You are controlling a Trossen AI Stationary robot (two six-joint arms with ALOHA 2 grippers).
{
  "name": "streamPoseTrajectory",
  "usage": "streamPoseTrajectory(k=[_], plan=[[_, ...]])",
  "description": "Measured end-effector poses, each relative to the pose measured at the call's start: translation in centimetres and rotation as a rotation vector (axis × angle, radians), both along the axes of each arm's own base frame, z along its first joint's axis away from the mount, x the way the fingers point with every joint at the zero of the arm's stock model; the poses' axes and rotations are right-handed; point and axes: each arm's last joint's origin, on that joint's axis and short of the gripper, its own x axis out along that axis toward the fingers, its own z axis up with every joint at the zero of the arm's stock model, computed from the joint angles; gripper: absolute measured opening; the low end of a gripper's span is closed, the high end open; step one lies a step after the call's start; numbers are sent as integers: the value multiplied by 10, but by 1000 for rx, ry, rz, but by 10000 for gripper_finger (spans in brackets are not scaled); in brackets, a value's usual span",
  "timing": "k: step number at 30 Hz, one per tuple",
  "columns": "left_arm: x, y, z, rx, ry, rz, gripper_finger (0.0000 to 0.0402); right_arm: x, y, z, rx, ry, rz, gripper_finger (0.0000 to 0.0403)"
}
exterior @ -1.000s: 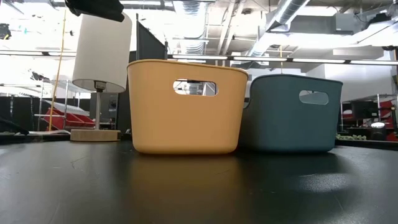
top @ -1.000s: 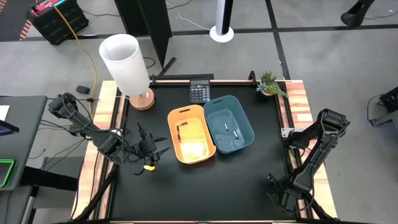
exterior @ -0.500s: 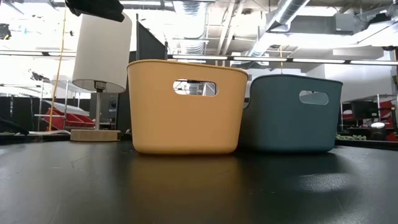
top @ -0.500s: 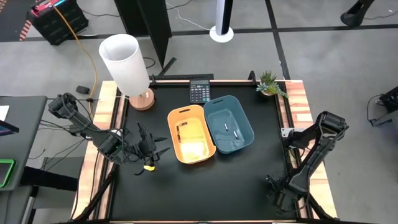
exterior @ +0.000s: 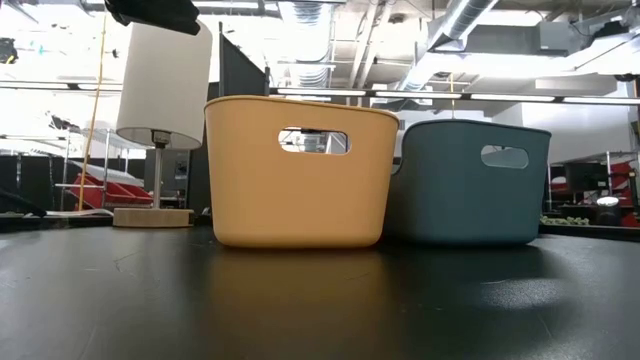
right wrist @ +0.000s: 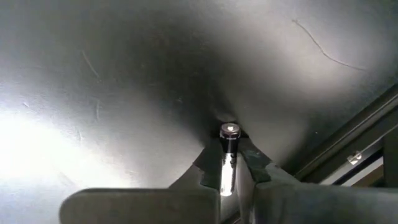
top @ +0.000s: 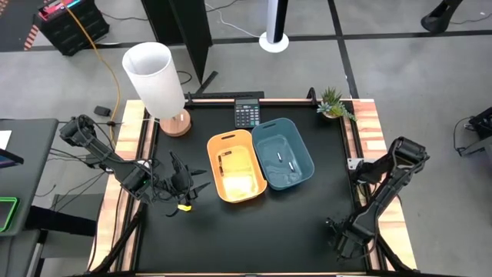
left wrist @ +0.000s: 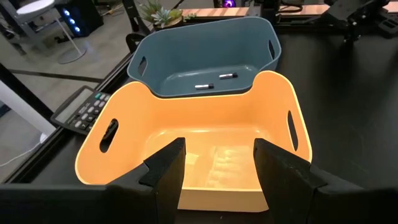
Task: Sort batteries
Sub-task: Put the silver battery into the blue bin
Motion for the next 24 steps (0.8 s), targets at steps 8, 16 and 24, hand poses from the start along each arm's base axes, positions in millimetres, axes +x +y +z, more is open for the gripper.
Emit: streamPoseTrajectory(k=[8,16,24], plan=[[0,0,0,0,0,0,185,8,-5,0,18,8,24,9],[0,0,0,0,-1,1,185,12,-6,2,15,4,38,5],[0,0,0,-1,-2,1,185,19,-2,13,-46,-54,59,4]])
